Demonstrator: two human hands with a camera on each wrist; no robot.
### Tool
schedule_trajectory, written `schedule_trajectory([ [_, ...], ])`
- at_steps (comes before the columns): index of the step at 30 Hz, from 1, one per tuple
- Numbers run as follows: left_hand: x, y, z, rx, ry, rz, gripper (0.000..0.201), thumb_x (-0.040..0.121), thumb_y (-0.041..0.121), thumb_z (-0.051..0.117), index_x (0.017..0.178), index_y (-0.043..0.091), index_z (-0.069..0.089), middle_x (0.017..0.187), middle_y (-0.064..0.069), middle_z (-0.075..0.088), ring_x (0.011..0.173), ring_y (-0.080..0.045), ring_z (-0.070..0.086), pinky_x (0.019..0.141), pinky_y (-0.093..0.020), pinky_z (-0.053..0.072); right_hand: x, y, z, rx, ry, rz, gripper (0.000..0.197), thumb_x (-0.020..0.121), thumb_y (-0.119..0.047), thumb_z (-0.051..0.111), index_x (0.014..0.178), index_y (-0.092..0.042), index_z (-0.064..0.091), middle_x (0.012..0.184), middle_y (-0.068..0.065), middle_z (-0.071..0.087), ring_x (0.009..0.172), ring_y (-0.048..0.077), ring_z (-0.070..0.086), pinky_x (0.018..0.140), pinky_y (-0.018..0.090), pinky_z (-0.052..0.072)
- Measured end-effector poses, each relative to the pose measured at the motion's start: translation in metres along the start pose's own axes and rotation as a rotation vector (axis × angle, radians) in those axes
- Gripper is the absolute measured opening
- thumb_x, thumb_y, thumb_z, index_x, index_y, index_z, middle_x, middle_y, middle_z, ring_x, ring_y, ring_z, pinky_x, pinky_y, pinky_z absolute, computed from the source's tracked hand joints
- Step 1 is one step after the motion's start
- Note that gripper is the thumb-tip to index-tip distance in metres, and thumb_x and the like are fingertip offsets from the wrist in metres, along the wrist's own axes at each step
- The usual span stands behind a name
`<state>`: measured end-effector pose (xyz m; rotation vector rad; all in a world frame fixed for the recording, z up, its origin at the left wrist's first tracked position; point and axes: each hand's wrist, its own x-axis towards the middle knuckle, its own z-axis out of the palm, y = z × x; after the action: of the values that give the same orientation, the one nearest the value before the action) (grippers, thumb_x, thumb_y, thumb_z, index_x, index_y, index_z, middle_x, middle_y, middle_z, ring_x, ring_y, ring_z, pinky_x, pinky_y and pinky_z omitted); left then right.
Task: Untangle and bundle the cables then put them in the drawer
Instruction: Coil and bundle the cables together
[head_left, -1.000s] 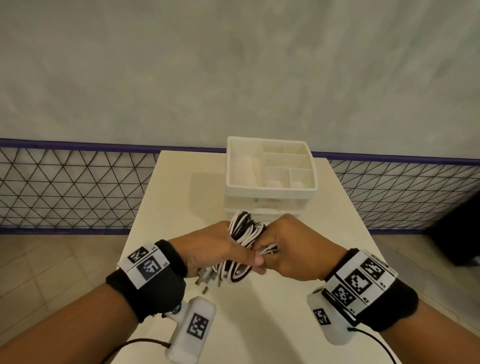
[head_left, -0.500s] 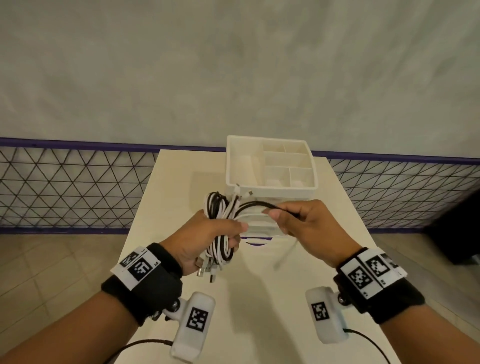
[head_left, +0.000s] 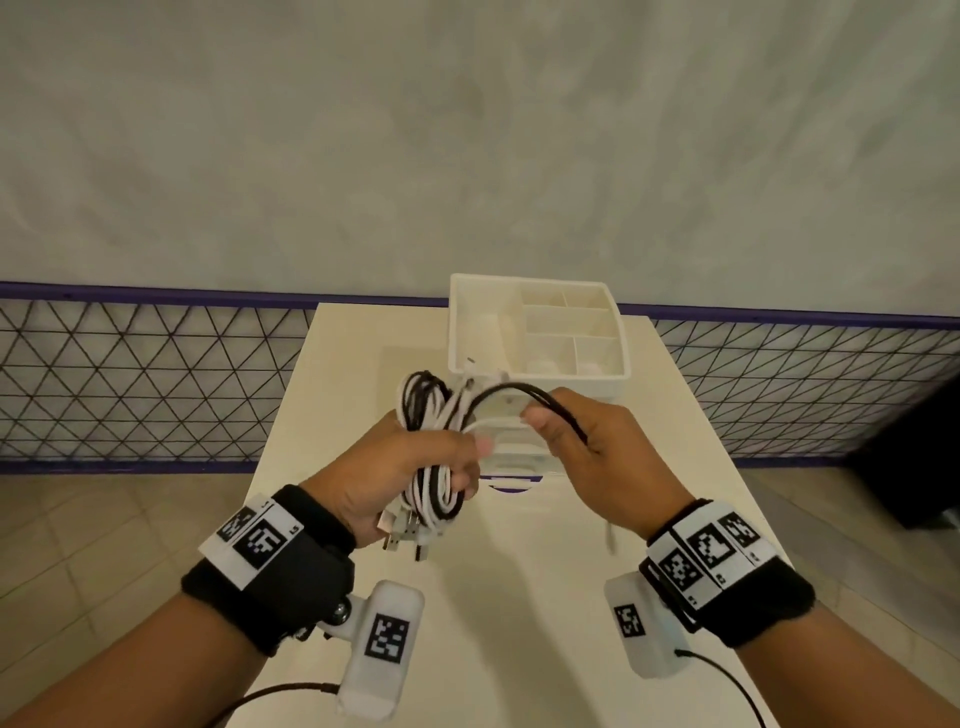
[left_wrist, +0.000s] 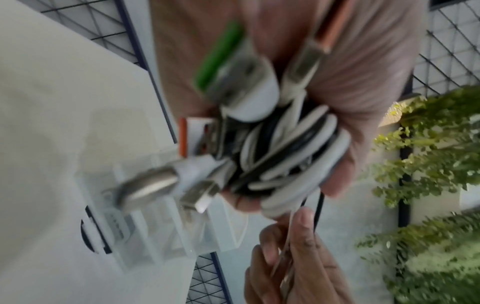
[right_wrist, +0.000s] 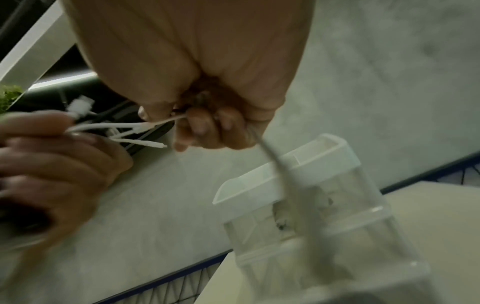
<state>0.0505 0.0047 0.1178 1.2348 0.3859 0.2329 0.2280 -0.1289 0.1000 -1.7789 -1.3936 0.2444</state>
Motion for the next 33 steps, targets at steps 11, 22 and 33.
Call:
schedule_trajectory([
  [11, 0.014, -0.017, 0.029, -0.134, 0.304, 0.105, 0.051, 0.063, 0.018, 0.091, 0.105, -0.002, 0.07, 0.09, -0.013, 0.074, 0.083, -0.023, 0.072, 0.068, -0.034, 0.058, -0.016, -0.045, 0.03, -0.461, -0.231, -0.04, 0.019, 0.1, -0.026, 0.033, 0.102, -0.016, 0.05, 0.074, 0.002, 0.064, 0.058, 0.025, 0.054, 0.056, 0.038, 0.042],
  [22, 0.015, -0.002, -0.002, -0.27, 0.433, 0.088, 0.018, 0.087, 0.005, 0.069, 0.07, 0.007, 0.065, 0.063, -0.01, 0.061, 0.057, -0.021, 0.061, 0.051, -0.028, 0.052, -0.029, -0.001, -0.004, 0.119, -0.236, 0.18, 0.015, 0.097, -0.027, 0.061, 0.09, -0.02, 0.073, 0.074, -0.009, 0.063, 0.071, 0.008, 0.056, 0.071, 0.022, 0.046],
  [33, 0.018, -0.015, 0.002, 0.009, 0.353, 0.036, 0.022, 0.085, 0.012, 0.075, 0.068, 0.01, 0.062, 0.059, -0.01, 0.055, 0.056, -0.026, 0.055, 0.063, -0.038, 0.048, -0.015, -0.011, -0.009, 0.231, -0.056, 0.254, 0.038, 0.092, 0.008, 0.052, 0.106, -0.021, 0.072, 0.093, 0.001, 0.071, 0.07, 0.014, 0.07, 0.073, 0.023, 0.052],
])
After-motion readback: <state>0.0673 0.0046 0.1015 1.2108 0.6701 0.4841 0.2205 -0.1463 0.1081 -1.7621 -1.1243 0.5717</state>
